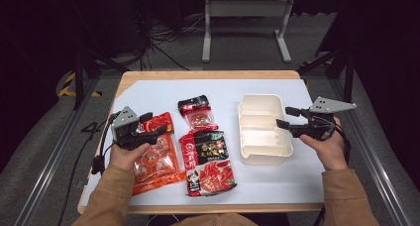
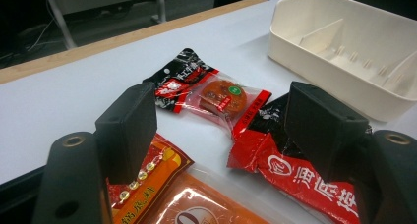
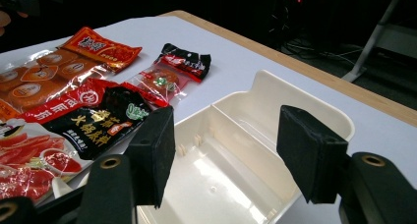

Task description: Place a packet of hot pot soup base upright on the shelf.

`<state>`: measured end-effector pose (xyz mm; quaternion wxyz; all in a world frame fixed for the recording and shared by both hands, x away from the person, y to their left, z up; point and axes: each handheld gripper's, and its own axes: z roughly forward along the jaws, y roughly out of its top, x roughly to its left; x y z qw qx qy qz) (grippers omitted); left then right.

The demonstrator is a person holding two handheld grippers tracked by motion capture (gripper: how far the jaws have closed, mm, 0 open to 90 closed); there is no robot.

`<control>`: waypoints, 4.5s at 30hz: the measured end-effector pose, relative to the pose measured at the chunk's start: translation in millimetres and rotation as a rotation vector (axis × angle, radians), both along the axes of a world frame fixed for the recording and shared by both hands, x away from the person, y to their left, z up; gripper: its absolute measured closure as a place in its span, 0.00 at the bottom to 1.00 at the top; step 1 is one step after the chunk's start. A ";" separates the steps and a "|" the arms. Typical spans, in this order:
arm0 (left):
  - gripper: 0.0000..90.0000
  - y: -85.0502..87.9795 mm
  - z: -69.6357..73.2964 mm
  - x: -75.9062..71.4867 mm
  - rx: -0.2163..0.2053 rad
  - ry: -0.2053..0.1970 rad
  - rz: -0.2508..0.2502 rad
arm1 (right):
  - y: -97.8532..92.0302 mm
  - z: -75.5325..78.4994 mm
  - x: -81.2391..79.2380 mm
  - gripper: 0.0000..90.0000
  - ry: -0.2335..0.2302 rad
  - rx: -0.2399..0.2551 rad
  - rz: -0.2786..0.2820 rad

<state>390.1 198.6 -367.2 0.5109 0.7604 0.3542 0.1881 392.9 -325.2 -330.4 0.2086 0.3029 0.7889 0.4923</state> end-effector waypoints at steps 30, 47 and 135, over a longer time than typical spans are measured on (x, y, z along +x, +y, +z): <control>0.28 -47.7 -2.3 13.1 0.046 0.080 -0.133 | -5.1 0.9 3.6 0.41 0.013 0.020 -0.012; 0.28 -65.4 -32.5 26.3 0.138 0.181 -0.155 | 0.4 -0.9 4.2 0.40 0.016 0.002 -0.004; 0.95 -79.9 10.5 -5.4 0.070 0.224 -0.208 | 21.4 11.2 -4.2 0.53 0.035 0.007 0.064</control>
